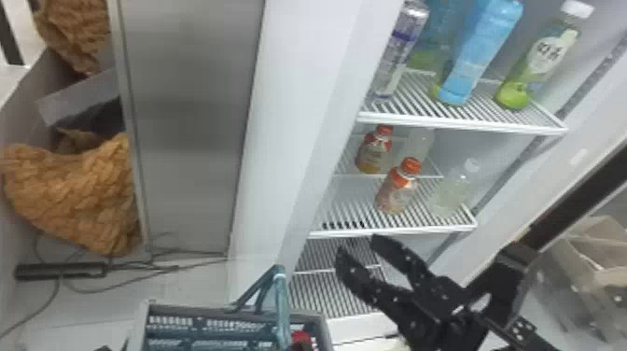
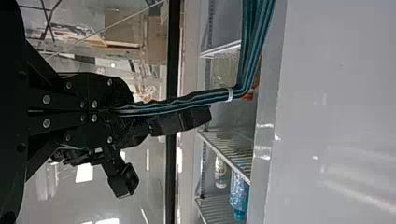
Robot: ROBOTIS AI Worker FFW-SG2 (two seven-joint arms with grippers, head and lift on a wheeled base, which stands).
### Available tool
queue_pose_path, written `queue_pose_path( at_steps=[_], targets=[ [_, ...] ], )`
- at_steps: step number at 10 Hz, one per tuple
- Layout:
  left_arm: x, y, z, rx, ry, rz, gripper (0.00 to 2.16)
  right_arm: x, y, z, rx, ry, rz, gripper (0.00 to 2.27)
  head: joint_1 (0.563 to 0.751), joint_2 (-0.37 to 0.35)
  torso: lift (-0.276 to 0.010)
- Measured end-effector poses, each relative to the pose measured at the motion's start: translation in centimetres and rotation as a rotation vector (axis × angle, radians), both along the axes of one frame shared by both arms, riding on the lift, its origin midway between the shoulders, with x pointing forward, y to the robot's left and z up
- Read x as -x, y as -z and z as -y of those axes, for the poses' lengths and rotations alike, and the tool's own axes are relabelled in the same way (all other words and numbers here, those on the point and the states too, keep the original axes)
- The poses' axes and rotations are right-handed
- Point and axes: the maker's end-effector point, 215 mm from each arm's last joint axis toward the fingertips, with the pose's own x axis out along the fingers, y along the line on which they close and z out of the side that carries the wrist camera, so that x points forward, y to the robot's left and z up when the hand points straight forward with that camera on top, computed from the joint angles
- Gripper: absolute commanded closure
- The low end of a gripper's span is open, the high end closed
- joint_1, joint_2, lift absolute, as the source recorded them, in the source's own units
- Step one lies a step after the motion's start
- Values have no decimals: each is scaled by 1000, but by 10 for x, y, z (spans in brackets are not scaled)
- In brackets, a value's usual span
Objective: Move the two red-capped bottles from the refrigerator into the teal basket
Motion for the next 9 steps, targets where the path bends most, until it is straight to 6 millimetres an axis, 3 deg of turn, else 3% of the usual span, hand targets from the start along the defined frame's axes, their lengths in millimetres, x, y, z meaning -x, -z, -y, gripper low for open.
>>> queue_pose_path(
  at_steps=[5, 9],
  targets=[
    [0, -1, 1, 2, 0, 2, 1156, -23, -38, 37, 40, 122, 245, 489, 695, -350, -224],
    [0, 3, 1, -10, 0, 1, 1156, -35, -24, 50, 29, 175, 286, 483, 695, -350, -224]
  ],
)
